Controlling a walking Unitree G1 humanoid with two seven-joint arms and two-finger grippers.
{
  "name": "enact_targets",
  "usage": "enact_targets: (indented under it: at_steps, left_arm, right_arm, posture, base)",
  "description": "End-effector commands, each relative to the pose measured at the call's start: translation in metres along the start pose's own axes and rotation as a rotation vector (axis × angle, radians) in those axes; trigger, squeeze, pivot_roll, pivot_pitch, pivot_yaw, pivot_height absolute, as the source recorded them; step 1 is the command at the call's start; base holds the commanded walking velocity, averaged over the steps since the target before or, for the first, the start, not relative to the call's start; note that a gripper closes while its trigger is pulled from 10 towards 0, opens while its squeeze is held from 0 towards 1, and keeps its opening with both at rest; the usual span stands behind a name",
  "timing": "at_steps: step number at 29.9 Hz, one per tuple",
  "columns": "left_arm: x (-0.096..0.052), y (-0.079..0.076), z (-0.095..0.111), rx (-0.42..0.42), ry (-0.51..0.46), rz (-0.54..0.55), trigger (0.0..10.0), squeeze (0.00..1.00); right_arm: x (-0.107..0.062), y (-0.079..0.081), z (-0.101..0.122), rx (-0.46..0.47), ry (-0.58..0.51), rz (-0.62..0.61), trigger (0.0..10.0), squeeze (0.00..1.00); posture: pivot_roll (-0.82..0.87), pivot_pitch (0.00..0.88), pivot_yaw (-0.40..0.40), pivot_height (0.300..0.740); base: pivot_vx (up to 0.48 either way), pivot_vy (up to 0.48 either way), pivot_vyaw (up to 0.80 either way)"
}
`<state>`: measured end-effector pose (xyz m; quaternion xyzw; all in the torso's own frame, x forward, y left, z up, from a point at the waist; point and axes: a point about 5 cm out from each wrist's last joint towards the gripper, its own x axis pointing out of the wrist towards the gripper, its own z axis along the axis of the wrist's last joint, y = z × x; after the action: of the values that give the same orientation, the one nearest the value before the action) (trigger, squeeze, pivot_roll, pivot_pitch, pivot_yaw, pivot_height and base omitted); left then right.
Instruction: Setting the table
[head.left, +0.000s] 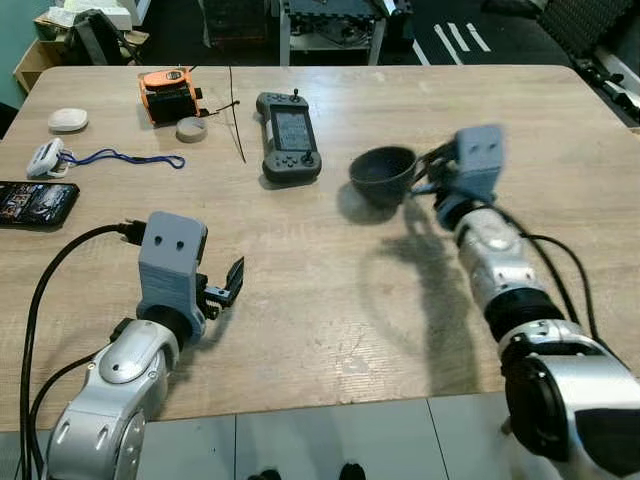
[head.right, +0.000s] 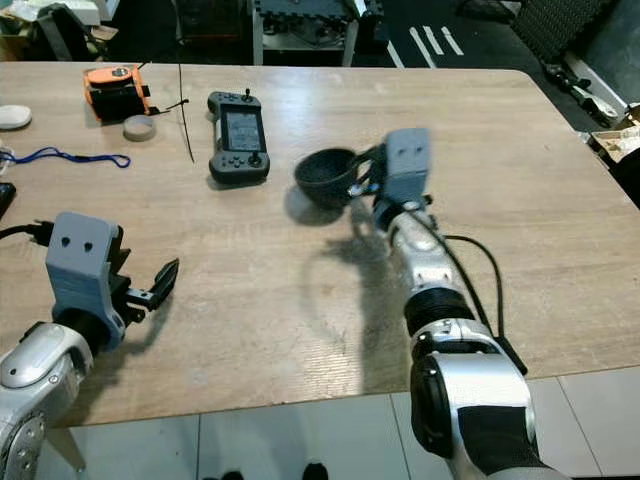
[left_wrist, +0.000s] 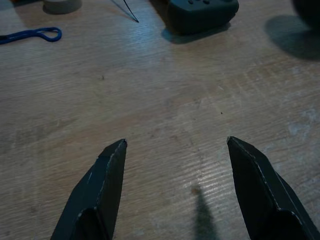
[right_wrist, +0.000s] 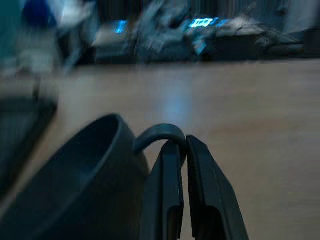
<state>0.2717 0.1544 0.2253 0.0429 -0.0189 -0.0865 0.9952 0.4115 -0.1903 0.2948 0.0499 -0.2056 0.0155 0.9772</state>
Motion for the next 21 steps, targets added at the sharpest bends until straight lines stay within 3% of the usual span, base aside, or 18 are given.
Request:
enact_targets:
  at_steps: [1, 5, 12, 21]
  left_arm:
    - [0.001, -0.005, -0.003, -0.014, 0.012, -0.028, 10.0, 0.0]
    - [0.003, -0.008, -0.003, -0.02, 0.008, -0.043, 10.0, 0.0]
    - [0.009, -0.011, -0.003, -0.026, 0.0, -0.059, 10.0, 0.0]
    - [0.011, -0.015, -0.004, -0.034, -0.001, -0.07, 10.0, 0.0]
  right_arm:
    - [-0.009, -0.011, 0.0, 0.108, -0.035, -0.065, 10.0, 0.0]
    - [-0.019, -0.013, 0.004, 0.142, -0.089, -0.099, 10.0, 0.0]
    - [-0.05, -0.001, -0.02, 0.237, 0.002, -0.112, 10.0, 0.0]
    - [-0.076, -0.001, -0.019, 0.355, 0.037, -0.151, 10.0, 0.0]
  posture:
    - [0.22, 0.282, 0.043, 0.74]
    - [0.21, 0.274, 0.049, 0.74]
    - [0.18, 0.259, 0.047, 0.74]
    - [0.16, 0.247, 0.043, 0.74]
  base:
    - [0.0, 0.0, 0.0]
    - [0.0, 0.0, 0.0]
    - [0.0, 0.0, 0.0]
    - [0.0, 0.0, 0.0]
